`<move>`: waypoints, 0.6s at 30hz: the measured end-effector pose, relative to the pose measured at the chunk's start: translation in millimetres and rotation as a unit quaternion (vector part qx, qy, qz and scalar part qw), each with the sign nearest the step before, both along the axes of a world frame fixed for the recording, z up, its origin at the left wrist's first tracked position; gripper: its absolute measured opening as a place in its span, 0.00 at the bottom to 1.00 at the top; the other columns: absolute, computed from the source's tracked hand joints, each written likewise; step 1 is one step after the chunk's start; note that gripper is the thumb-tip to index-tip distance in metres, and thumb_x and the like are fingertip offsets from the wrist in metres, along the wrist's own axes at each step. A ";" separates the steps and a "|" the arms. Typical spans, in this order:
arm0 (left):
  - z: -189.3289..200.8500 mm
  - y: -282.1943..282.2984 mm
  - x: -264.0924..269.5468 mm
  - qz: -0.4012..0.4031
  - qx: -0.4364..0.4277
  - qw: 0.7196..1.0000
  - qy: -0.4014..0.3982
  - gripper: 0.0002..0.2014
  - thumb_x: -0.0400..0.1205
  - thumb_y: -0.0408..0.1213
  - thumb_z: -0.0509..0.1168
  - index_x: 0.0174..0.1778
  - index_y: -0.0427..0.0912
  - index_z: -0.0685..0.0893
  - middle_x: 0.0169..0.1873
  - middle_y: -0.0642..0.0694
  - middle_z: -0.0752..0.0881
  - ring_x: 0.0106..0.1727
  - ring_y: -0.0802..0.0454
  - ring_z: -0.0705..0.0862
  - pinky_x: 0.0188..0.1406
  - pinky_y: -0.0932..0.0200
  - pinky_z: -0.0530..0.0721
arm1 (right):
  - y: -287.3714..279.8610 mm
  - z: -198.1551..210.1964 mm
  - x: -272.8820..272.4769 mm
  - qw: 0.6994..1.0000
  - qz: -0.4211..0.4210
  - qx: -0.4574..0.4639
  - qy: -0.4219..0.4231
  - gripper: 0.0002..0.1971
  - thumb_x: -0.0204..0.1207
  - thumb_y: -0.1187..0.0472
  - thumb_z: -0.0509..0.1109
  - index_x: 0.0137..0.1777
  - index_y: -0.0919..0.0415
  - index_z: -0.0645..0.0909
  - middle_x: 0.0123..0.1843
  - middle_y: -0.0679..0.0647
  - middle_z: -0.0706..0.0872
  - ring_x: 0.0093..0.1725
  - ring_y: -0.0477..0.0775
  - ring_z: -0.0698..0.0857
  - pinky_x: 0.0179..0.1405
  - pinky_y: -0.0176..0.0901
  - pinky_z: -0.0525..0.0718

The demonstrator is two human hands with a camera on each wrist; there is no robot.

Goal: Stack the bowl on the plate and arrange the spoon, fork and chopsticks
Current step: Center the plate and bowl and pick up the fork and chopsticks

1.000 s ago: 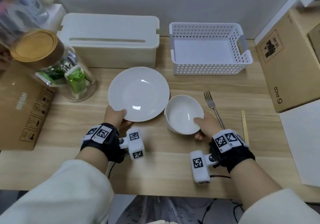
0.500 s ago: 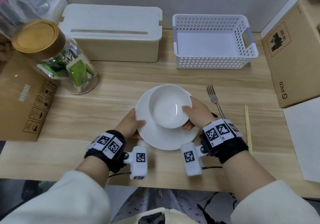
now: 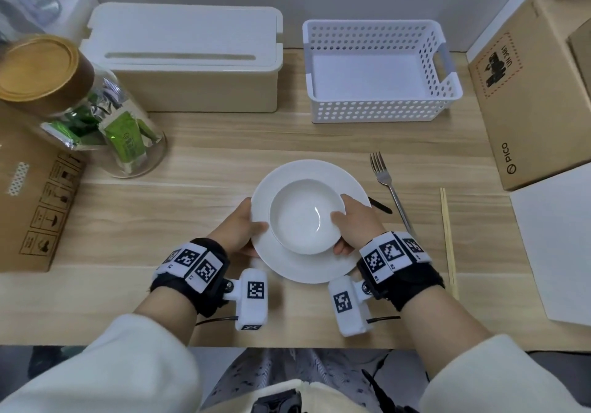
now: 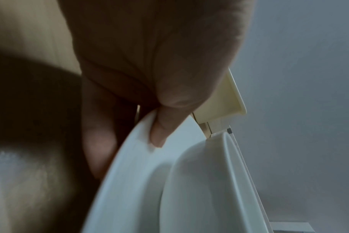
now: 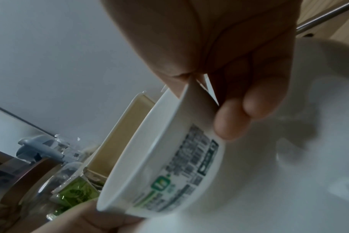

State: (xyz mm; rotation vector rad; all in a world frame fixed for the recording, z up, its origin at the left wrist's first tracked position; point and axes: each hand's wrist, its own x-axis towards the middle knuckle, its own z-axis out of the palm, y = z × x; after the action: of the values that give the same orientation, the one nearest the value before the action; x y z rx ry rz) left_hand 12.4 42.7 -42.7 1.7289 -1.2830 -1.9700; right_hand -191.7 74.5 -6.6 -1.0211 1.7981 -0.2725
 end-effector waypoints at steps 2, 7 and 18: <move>-1.7 -0.7 1.0 -0.006 0.003 1.000 -0.001 0.25 0.80 0.29 0.59 0.74 0.49 0.69 0.63 0.37 0.83 0.50 0.45 0.85 0.25 0.58 0.85 | 1.0 -0.5 0.1 1.000 0.000 0.005 -0.002 0.14 0.78 0.61 0.52 0.60 0.61 0.72 0.25 0.58 0.81 0.20 0.55 0.80 0.26 0.44 0.82; -2.7 -6.5 8.2 -0.013 0.018 1.000 -0.020 0.25 0.79 0.31 0.61 0.73 0.51 0.69 0.63 0.39 0.83 0.56 0.40 0.86 0.28 0.55 0.86 | -3.0 7.1 -13.2 0.997 -0.036 -0.062 0.007 0.13 0.77 0.47 0.57 0.51 0.53 0.78 0.26 0.52 0.82 0.23 0.53 0.80 0.24 0.39 0.76; 1.6 -10.1 21.5 -0.001 0.030 0.998 -0.055 0.25 0.80 0.30 0.60 0.72 0.54 0.70 0.60 0.41 0.84 0.50 0.40 0.87 0.25 0.53 0.86 | -23.3 -42.8 -61.8 0.981 -0.069 -0.077 0.164 0.13 0.68 0.67 0.73 0.53 0.60 0.83 0.54 0.57 0.74 0.46 0.51 0.74 0.47 0.36 0.69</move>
State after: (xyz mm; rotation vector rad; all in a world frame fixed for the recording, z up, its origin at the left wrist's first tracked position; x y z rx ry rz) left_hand 33.9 32.6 -41.1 1.8904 -1.2726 -1.9589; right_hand -253.5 51.2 -49.5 -1.1004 2.1778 -0.3482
